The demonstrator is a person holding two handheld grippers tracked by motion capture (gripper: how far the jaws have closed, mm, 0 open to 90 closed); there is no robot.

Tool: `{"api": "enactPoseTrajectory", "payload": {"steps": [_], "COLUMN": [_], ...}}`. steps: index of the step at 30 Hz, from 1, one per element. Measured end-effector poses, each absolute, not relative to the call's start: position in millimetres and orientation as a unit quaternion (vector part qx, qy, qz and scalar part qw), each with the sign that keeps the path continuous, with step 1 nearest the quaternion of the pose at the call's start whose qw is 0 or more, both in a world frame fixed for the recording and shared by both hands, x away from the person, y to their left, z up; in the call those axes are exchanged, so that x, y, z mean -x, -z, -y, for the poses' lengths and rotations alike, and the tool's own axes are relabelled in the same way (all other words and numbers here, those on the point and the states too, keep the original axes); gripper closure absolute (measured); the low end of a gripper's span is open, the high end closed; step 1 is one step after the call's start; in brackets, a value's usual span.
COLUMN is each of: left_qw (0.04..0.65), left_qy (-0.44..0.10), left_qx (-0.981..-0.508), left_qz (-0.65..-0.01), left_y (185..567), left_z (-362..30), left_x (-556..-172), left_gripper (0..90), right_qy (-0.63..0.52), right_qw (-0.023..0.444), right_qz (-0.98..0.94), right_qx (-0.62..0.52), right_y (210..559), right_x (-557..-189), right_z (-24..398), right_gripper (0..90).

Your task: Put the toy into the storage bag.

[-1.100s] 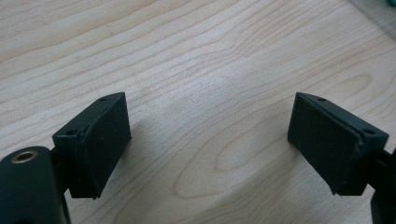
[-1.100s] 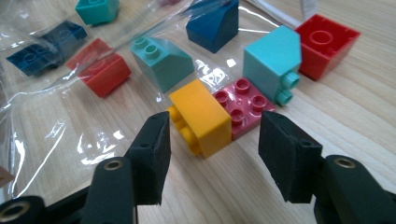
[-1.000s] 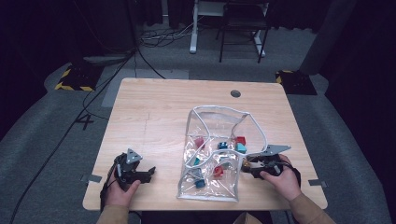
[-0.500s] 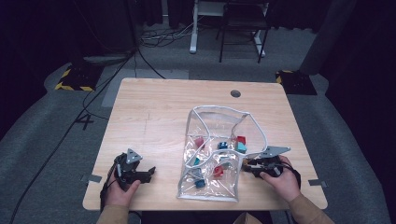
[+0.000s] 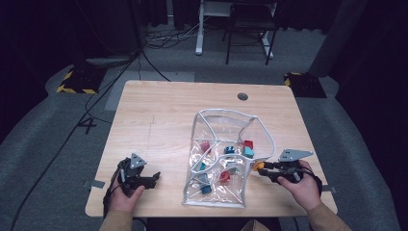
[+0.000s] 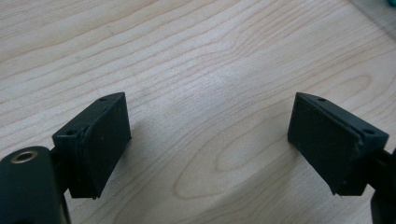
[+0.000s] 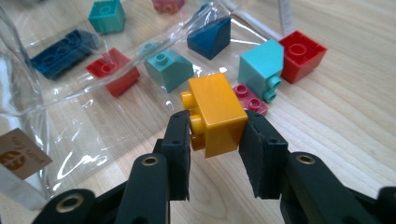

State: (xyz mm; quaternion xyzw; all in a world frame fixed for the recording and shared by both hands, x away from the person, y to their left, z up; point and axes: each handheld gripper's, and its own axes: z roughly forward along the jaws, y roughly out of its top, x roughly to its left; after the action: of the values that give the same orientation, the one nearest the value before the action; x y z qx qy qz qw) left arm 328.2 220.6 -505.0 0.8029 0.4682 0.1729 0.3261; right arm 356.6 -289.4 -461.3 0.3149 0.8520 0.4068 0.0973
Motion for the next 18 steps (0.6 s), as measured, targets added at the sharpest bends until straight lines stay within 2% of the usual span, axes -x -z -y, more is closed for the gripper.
{"api": "enactPoseTrajectory", "payload": {"steps": [18], "left_qw": [0.326], "left_qy": [-0.173], "left_qx": [-0.803], "left_qz": [-0.469], "left_y": [505.0], "left_z": [-220.7], "left_x": [-328.3], "left_gripper": [13.5], "right_qy": [-0.422], "right_qw": [0.124], "right_qz": [-0.837], "right_qx": [-0.326], "right_y": [409.2], "right_x": [-342.8], "right_z": [314.4], "right_gripper": [64.7]}}
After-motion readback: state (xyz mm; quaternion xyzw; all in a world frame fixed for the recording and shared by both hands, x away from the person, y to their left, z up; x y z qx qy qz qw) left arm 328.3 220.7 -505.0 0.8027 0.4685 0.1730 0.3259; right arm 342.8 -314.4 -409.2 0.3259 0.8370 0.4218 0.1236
